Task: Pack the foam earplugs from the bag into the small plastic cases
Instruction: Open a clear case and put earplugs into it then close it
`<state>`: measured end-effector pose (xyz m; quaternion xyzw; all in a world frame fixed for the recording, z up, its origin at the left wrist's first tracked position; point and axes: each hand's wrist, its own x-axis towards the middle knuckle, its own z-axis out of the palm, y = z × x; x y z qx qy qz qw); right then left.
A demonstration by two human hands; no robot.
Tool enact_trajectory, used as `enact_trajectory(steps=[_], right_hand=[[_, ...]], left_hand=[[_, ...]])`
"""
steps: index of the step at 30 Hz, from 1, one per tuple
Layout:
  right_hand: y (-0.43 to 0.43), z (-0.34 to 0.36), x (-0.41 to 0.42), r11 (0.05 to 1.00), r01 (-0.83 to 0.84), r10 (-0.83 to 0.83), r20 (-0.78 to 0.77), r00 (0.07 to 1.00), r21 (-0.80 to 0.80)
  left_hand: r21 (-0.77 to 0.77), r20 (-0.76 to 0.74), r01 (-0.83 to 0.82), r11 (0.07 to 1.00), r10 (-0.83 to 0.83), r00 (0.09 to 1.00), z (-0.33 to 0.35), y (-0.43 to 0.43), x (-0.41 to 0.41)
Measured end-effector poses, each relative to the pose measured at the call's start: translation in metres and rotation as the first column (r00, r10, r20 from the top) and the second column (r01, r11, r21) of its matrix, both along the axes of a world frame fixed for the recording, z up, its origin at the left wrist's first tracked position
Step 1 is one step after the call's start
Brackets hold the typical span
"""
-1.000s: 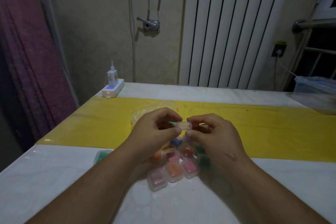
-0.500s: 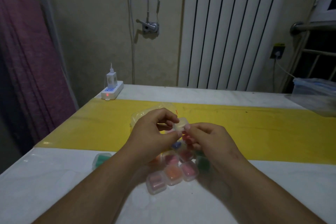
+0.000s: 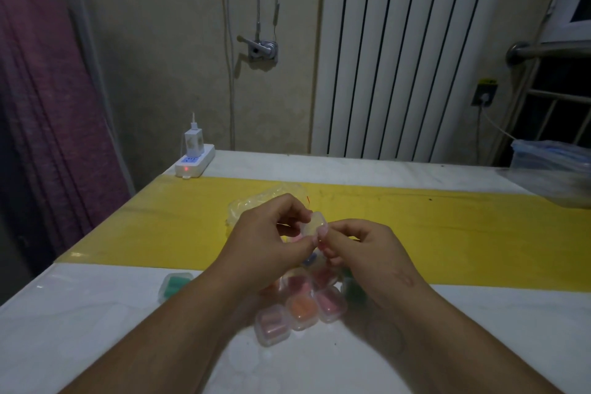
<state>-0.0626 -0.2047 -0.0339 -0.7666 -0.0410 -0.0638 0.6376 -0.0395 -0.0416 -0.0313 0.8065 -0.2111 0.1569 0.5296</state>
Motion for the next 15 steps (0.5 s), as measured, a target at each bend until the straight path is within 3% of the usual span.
enact_trajectory(steps=[4,9,15], right_hand=[[0.0,-0.001,0.003,0.991,0.058,-0.047,0.088,0.995,-0.118],[-0.001,-0.002,0.004,0.99,0.074,-0.06,0.116,0.991,-0.122],[-0.002,-0.001,0.005,0.989,0.057,-0.052,-0.043,0.998,0.137]], left_hand=[[0.025,0.014,-0.014,1.0,0.014,1.0,-0.001,0.0,0.0],[-0.039,-0.042,0.063,0.997,-0.064,0.997,0.005,0.0,-0.004],[-0.207,-0.131,0.08,0.975,-0.108,0.985,0.01,0.0,-0.006]])
